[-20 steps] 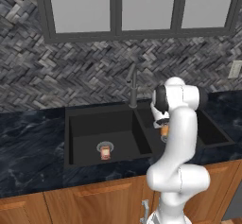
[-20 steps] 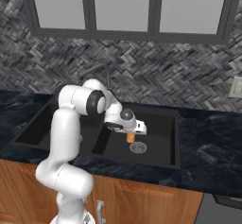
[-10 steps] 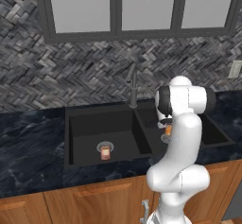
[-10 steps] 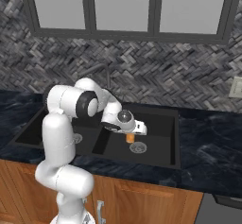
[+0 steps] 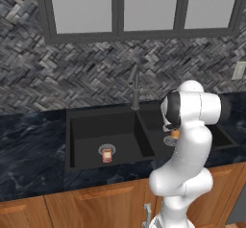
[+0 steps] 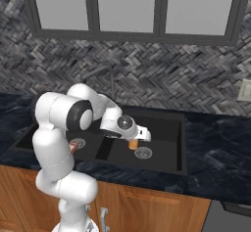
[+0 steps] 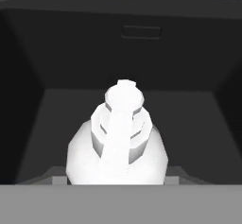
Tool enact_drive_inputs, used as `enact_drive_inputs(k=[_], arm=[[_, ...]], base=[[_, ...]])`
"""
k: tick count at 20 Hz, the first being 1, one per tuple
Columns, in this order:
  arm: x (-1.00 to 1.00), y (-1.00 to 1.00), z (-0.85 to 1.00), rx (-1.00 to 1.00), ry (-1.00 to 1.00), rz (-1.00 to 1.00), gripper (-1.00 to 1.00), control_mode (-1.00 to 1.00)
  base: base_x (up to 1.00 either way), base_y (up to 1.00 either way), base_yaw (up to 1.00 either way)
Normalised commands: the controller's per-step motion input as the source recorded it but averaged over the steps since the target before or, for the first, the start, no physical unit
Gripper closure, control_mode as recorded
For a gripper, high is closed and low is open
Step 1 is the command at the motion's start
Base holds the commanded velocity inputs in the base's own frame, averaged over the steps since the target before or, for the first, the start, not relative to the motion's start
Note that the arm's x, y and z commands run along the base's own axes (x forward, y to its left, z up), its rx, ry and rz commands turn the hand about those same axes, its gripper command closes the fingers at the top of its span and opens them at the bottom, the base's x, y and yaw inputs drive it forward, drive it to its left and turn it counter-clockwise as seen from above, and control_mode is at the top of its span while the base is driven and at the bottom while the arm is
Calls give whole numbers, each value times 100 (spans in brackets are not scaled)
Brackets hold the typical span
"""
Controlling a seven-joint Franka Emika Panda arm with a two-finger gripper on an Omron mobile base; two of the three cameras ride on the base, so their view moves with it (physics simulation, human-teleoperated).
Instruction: Pick up the soap dispenser and bar soap from the sink, and place them back in the cabinet, and close the cabinet doors.
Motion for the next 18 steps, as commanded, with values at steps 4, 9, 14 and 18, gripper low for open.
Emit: enact_drive_inputs(k=[4, 9, 14, 18], arm=[[-23, 0, 26, 0, 0, -3, 100, -100], [-21, 6, 34, 0, 0, -6, 100, -100], [-25, 0, 37, 0, 0, -3, 100, -100], [-13, 0, 47, 0, 0, 0, 100, -100]], base=[[0, 0, 0], [0, 0, 0], [0, 0, 0], [0, 0, 0]])
